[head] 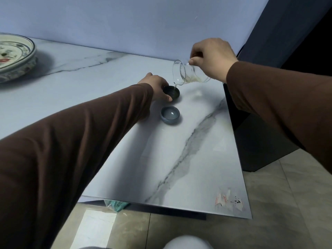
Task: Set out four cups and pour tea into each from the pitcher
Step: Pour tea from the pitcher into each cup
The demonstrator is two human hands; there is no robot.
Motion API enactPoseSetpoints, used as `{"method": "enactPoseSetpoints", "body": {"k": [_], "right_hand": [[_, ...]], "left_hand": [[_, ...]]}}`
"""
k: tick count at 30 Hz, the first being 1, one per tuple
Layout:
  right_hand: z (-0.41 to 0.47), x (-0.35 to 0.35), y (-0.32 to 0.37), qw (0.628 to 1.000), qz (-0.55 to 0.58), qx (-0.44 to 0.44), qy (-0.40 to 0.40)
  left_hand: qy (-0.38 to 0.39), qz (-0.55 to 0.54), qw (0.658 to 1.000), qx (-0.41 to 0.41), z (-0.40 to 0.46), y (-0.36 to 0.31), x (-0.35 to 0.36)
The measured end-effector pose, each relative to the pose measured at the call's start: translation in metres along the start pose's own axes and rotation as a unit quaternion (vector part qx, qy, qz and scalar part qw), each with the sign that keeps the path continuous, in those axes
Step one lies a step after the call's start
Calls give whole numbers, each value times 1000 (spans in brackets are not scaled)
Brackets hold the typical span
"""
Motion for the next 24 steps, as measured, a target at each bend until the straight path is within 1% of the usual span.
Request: {"method": "enactPoseSetpoints", "body": {"k": [2,5,7,9,11,15,19,24], "right_hand": [[-6,6,-20,996,57,65,2],[-17,21,-48,974,154,167,10],[-26,28,-60,952,218,216,14],[-33,29,-66,934,262,242,12],[-39,24,-66,930,274,244,7],[-49,10,-57,945,254,208,-1],[-58,-1,-41,964,213,158,3],[-69,-9,-16,986,141,91,7]], "left_hand": [[1,-2,1000,-7,0,1,1],[10,7,1000,-15,-2,0,2],[9,-6,1000,-23,-6,0,0],[-5,-18,1000,-14,-11,-1,-6],[-24,-20,999,2,-20,-4,-16],[-43,-10,999,24,-46,-7,-23],[-36,25,998,51,-70,-17,-16],[-4,56,997,53,-85,-22,0]]}}
Point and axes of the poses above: each hand's wrist, its own z-axis towards the middle knuckle, its own x-axis out of the palm, y = z × x, the point moved 9 cm from there along z, towards the middle knuckle, and after that the axes turned 5 degrees about x, right-handed, at the moved point
